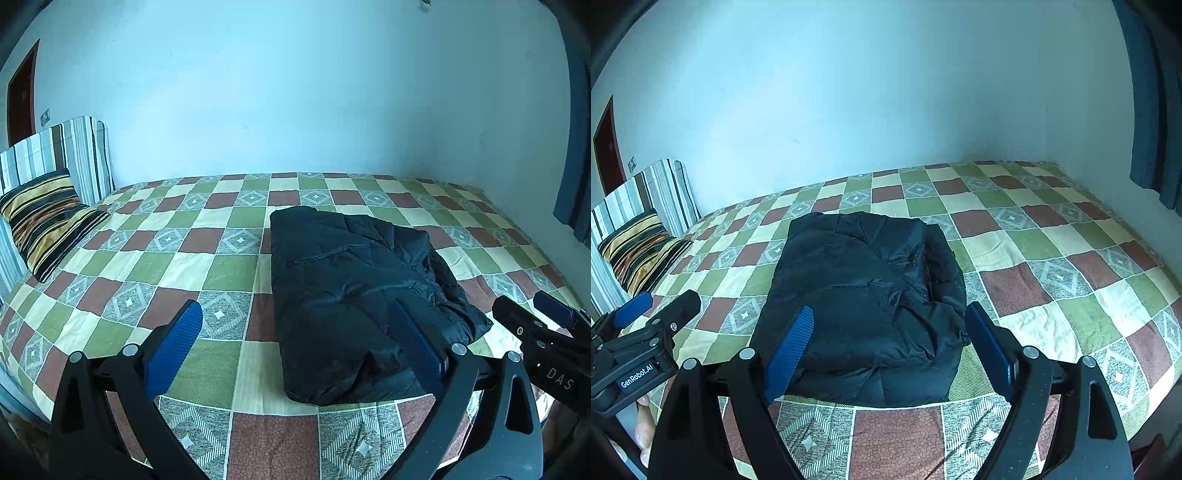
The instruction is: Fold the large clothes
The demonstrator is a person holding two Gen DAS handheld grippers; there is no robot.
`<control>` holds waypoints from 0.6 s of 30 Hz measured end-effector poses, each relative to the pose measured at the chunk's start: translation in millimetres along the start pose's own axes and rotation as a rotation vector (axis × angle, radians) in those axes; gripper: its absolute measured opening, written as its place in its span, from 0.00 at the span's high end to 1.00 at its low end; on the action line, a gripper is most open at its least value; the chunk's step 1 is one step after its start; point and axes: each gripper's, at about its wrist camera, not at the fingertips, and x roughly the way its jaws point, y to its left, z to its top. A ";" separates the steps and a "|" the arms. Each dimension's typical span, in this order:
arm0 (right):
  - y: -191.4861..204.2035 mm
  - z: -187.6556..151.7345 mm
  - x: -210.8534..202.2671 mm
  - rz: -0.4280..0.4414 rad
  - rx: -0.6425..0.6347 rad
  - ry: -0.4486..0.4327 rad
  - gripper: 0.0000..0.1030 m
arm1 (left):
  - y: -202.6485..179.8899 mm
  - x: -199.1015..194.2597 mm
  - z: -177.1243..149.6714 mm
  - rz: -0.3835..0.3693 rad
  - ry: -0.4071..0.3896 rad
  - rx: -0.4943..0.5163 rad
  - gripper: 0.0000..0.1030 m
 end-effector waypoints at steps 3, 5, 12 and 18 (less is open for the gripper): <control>0.3 -0.6 0.4 0.001 0.001 0.003 0.20 | -0.9 -0.2 -0.8 -0.001 0.001 0.004 0.03; 0.8 -1.0 0.9 0.000 0.001 0.005 0.20 | -1.1 -0.8 -1.1 0.001 -0.002 0.005 0.03; 2.9 -1.4 2.2 0.002 -0.003 0.009 0.20 | 0.0 -2.5 -1.4 0.008 -0.010 0.005 0.03; 4.2 -1.8 2.2 0.001 -0.003 0.009 0.20 | 0.0 -5.3 -2.3 0.001 -0.010 0.003 0.03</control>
